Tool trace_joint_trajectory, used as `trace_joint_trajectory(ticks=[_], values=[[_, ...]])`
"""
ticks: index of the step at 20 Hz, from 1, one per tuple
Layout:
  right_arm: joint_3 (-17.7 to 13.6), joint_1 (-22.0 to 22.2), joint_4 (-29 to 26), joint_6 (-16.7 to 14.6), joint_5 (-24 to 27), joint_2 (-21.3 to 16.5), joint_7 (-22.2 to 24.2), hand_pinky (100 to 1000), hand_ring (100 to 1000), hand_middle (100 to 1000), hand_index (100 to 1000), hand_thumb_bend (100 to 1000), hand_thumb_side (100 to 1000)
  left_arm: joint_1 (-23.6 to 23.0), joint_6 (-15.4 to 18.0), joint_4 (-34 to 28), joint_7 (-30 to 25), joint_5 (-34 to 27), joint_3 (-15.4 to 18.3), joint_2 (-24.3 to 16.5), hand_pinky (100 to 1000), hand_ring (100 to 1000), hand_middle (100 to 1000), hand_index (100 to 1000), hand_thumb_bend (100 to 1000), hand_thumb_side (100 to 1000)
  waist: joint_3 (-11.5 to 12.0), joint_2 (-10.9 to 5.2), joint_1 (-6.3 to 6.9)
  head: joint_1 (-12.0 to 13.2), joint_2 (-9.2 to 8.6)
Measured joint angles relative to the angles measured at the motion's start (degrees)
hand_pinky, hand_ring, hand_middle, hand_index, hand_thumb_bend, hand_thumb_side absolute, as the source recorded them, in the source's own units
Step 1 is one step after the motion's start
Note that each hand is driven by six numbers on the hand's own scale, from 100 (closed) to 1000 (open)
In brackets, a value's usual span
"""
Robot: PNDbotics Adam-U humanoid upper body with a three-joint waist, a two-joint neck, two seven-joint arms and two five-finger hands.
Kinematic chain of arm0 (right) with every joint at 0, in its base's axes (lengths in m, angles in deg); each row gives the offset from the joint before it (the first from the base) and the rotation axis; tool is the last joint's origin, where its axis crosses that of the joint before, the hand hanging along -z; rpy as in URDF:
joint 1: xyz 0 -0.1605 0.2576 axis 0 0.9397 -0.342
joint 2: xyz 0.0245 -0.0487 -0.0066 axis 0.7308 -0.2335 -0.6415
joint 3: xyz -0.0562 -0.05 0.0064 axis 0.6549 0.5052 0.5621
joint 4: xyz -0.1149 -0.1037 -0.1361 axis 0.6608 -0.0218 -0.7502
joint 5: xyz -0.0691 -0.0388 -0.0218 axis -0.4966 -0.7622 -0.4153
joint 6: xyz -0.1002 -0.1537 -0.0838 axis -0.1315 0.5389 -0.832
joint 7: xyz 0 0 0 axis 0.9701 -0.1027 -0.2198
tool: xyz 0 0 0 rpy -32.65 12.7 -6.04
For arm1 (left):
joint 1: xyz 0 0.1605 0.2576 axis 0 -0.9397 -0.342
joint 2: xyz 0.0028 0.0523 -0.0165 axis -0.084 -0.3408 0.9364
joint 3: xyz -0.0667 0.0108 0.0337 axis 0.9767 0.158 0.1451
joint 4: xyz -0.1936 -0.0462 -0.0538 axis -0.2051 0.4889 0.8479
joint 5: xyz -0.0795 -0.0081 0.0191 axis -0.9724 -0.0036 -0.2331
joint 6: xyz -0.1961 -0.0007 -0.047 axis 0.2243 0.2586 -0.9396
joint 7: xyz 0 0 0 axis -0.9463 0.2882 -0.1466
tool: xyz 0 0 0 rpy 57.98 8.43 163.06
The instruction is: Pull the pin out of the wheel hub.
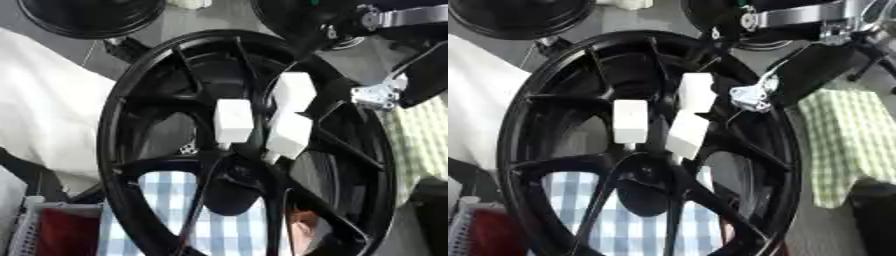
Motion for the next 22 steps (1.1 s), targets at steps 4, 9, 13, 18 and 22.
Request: trace_joint_trajectory(ticks=[4, 9, 13, 18, 22], values=[[1.0, -0.3, 0.0, 1.5, -0.9, 0.7, -0.5, 935, 970, 872, 904, 100, 457, 0.0, 0.0, 0.0, 0.0, 0.0, 0.0, 0.0, 847, 770, 708, 832, 130, 702, 0.3, 0.03, -0.08, -0.1, 0.48], [2.1, -0.3, 0.0, 3.0, -1.9, 1.5, -0.9, 935, 972, 875, 908, 100, 448, 0.0, -0.1, 0.0, 0.1, 0.0, 0.0, 0.3, 848, 757, 708, 831, 130, 706, 0.5, 0.25, -0.42, -0.1, 0.68], [2.5, -0.3, 0.0, 3.6, -2.7, 1.9, -1.0, 937, 976, 882, 923, 100, 428, 0.1, -0.1, 0.0, 0.1, 0.0, 0.0, 0.5, 848, 754, 708, 831, 128, 711, 0.6, 0.52, -0.72, 0.0, 0.94], [2.5, -0.3, 0.0, 4.1, -3.6, 2.2, -1.3, 938, 979, 888, 928, 100, 415, 0.1, -0.2, 0.0, 0.2, 0.0, 0.0, 0.5, 849, 754, 708, 830, 126, 716, 0.8, 0.87, -0.87, 0.1, 0.95], [2.5, -0.2, 0.0, 4.2, -4.2, 2.4, -1.3, 940, 982, 889, 927, 100, 424, 0.1, -0.3, 0.0, 0.3, 0.2, 0.0, 0.6, 850, 753, 708, 829, 124, 718, 0.8, 1.21, -0.91, 0.3, 0.95]])
